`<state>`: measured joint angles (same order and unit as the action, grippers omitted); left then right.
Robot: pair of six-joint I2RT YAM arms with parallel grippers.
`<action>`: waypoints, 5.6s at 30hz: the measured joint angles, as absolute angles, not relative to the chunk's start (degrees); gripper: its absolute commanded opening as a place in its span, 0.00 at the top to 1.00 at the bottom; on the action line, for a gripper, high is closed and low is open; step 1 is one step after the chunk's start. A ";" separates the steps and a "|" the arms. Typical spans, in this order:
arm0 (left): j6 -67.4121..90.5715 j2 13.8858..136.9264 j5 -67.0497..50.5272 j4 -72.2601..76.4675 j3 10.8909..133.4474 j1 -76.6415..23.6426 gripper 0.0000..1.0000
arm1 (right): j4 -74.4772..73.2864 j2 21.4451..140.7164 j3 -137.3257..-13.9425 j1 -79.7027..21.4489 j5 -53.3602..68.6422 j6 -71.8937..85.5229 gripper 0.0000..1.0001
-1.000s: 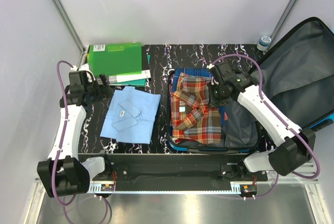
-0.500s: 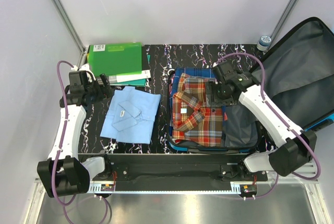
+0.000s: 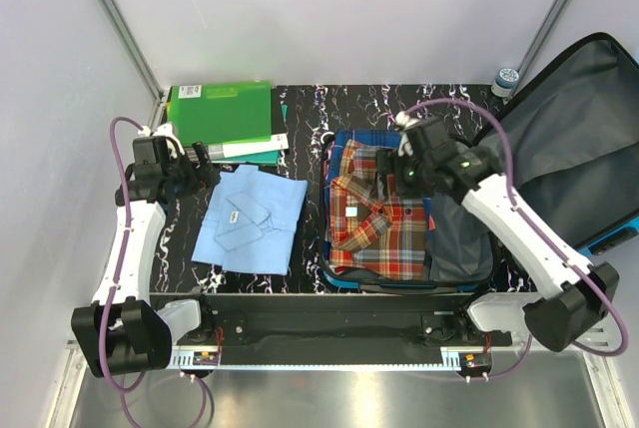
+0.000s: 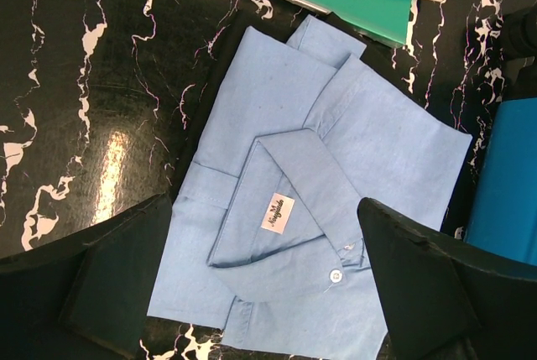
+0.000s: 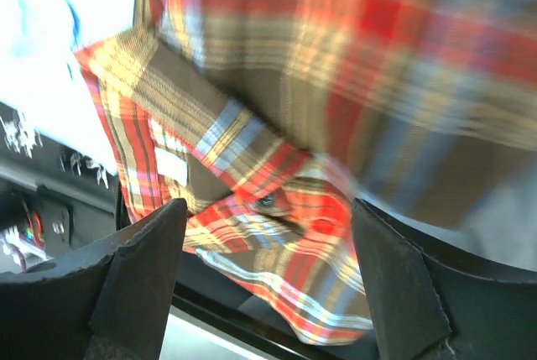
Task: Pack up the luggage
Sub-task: Place the clothes in the luggage, then pick up the clothes at the center of the board.
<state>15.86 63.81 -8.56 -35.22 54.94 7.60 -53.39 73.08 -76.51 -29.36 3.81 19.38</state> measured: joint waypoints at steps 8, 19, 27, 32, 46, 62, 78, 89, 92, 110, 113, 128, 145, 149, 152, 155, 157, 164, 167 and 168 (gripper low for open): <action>15.86 63.81 -8.64 -35.00 54.81 7.60 0.01 | -47.99 75.83 -62.41 -34.83 6.59 24.53 0.16; 15.75 63.81 -9.10 -34.98 54.81 7.60 0.01 | -48.71 75.75 -66.13 -34.92 7.03 25.80 0.16; 14.76 63.79 -10.70 -34.79 54.70 7.60 0.01 | -47.46 75.07 -76.66 -40.91 6.66 25.87 0.17; 14.70 63.79 -11.22 -34.52 54.70 7.60 0.01 | -42.76 76.64 -79.96 -46.15 6.83 26.48 0.17; 14.79 63.11 -11.84 -34.11 54.68 7.60 0.01 | -29.26 102.28 -87.57 -58.78 6.85 34.65 0.20; 15.03 62.24 -12.91 -33.63 54.57 7.60 0.01 | -26.83 116.66 -87.83 -58.72 -3.53 49.10 0.19; 15.31 62.19 -14.04 -33.30 54.24 7.60 0.01 | -27.38 117.75 -87.00 -58.74 -11.57 53.43 0.17; 15.44 62.19 -14.63 -33.28 54.19 7.60 0.01 | -26.48 118.28 -86.98 -57.80 -10.26 52.69 0.27; 15.44 62.19 -14.63 -33.28 54.13 7.60 0.01 | -26.17 118.32 -86.98 -57.14 -9.41 52.66 0.28; 15.44 62.19 -14.66 -33.28 53.84 7.60 0.01 | -21.82 120.07 -85.36 -54.89 -2.42 54.48 0.73; 15.44 62.19 -14.66 -33.28 53.84 7.60 0.01 | -21.96 119.07 -85.06 -54.89 -2.42 54.06 0.79; 15.44 62.19 -14.70 -33.28 53.84 7.60 0.01 | -30.94 118.15 -92.20 -55.99 -2.37 48.12 0.98; 15.42 62.17 -14.81 -33.28 53.84 7.60 0.01 | -36.36 119.57 -97.38 -56.14 -2.39 44.10 0.68; 15.44 62.17 -14.81 -33.28 53.84 7.60 0.01 | -36.80 120.86 -97.49 -56.14 -2.28 43.66 0.57; 15.44 62.17 -14.81 -33.28 53.84 7.60 0.01 | -37.39 121.27 -97.49 -56.14 -2.24 43.44 0.55; 15.42 62.17 -14.81 -33.28 53.84 7.60 0.01 | -37.50 121.27 -97.60 -56.14 -2.24 43.33 0.55; 15.44 62.17 -14.83 -33.26 53.84 7.60 0.01 | -37.69 121.27 -97.91 -56.14 -2.24 43.31 0.55; 15.44 62.17 -14.87 -33.28 53.84 7.60 0.01 | -38.72 121.27 -99.79 -56.64 -1.87 43.24 0.52; 15.44 62.17 -15.05 -33.26 53.84 7.60 0.01 | -38.85 121.25 -100.36 -57.06 -1.85 43.16 0.53; 15.44 62.17 -15.11 -33.28 53.84 7.60 0.01 | -38.83 121.25 -100.42 -57.12 -1.83 43.11 0.53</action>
<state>15.44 62.17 -15.11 -33.28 53.84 7.60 -38.83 121.25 -100.42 -57.12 -1.83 43.11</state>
